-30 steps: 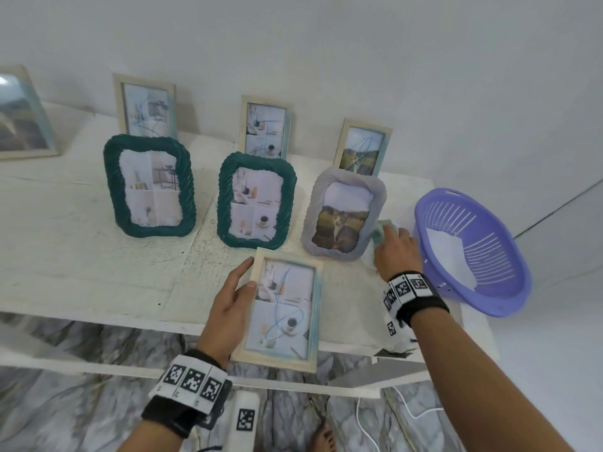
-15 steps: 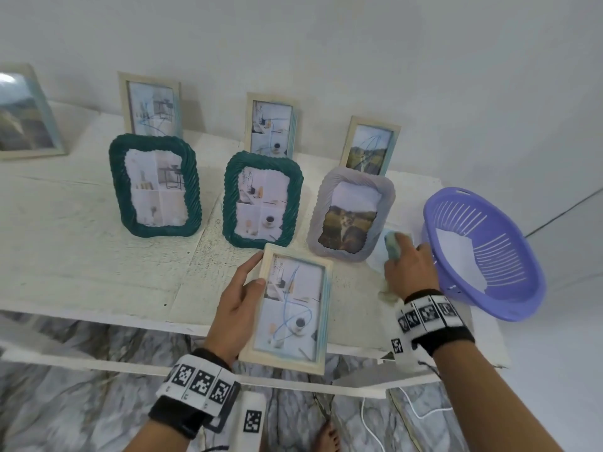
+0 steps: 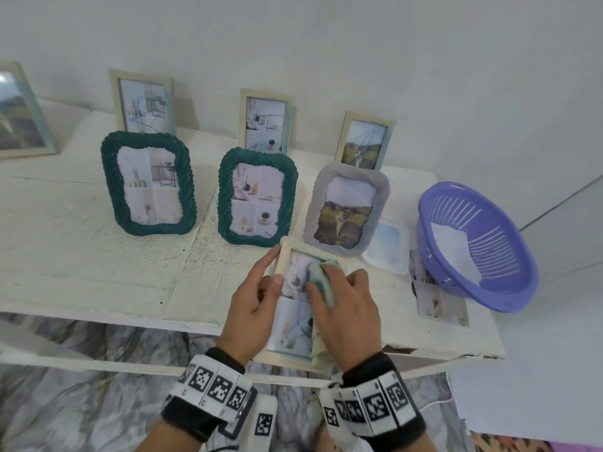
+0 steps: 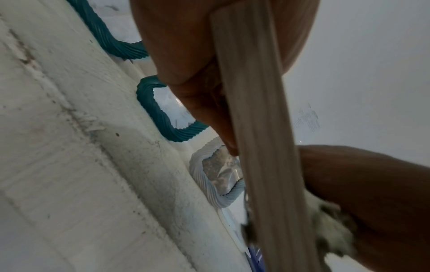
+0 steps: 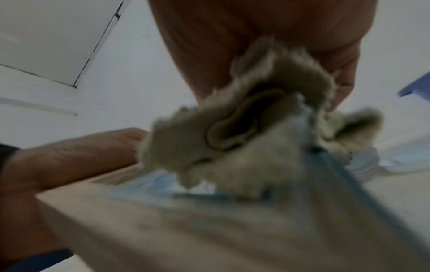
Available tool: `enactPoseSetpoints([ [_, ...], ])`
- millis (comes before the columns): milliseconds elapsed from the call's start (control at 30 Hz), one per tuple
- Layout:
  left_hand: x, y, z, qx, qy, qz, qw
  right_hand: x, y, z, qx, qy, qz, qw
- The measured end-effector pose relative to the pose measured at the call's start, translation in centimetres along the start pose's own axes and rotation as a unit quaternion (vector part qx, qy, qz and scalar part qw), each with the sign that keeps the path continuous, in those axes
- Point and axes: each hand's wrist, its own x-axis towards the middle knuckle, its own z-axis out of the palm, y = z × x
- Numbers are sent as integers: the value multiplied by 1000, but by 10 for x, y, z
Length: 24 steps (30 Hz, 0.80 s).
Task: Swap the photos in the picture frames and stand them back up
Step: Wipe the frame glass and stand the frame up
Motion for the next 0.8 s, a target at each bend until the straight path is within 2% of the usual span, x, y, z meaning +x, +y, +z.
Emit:
enactPoseSetpoints([
  [133, -2, 2, -3, 3, 7, 10, 1000, 6, -6, 6, 60, 22, -5, 998],
  [300, -3, 1, -10, -5, 4, 18, 1000, -2, -17, 2, 82, -28, -142, 986],
  [400, -5, 3, -9, 9, 22, 30, 999, 5, -16, -1, 22, 1, -129, 991],
  [500, -3, 7, -8, 21, 31, 43, 998, 11, -24, 0, 12, 45, -99, 994],
  [567, -2, 9, -10, 20, 38, 50, 998, 8, -30, 0, 27, 38, -108, 993],
  [700, -2, 10, -15, 1, 59, 28, 998, -5, -26, -8, 39, -53, -167, 984],
  [800, -2, 14, -13, -4, 50, 32, 998, -1, -22, -12, -1, 5, -152, 988],
])
